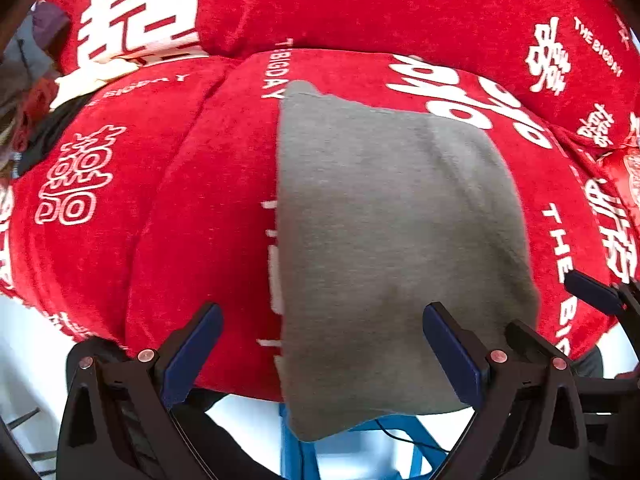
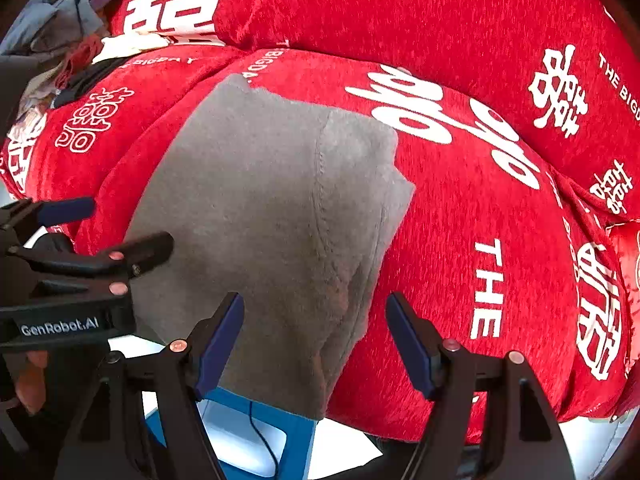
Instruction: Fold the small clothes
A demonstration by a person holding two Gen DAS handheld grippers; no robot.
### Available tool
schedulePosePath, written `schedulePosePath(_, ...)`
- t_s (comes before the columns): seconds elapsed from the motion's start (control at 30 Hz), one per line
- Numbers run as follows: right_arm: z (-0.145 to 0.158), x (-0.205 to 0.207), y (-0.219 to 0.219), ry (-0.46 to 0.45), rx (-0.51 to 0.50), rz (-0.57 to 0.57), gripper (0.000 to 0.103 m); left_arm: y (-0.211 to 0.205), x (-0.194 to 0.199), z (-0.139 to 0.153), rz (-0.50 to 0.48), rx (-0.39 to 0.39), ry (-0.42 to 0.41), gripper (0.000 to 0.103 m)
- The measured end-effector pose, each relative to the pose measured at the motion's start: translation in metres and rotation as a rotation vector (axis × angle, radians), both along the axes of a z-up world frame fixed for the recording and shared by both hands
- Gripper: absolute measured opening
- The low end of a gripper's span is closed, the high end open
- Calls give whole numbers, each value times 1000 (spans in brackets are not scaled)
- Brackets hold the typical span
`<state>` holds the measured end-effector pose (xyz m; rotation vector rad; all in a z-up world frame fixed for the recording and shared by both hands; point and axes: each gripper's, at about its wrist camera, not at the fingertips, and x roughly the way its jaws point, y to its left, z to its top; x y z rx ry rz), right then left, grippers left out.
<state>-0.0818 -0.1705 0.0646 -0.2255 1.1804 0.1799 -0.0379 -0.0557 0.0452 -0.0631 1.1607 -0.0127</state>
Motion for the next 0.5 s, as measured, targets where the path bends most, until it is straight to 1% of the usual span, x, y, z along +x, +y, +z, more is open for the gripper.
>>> schedulePosePath(0.07,-2,-1,0,4,-4,-11,76,1,1,-1,7,11,8,100)
schedulePosePath(0.13,-3,1,-2,11,-1,-21,76,3,2,-4,7,-18,21,100)
schedulePosePath(0.2,-4,2,-4,14,6,-32,76,5,4,-6,24,-9,24,100)
schedulePosePath(0.3,-5,2,-4,18,5,-37,76,6,1,-6,73,35,8,100)
schedulePosePath(0.4,-5,3,-5,21,5,-40,76,9,-3,-2,87,29,-16,100)
schedulePosePath(0.5,-5,3,-5,21,7,-43,76,11,-4,2,100,44,-35,100)
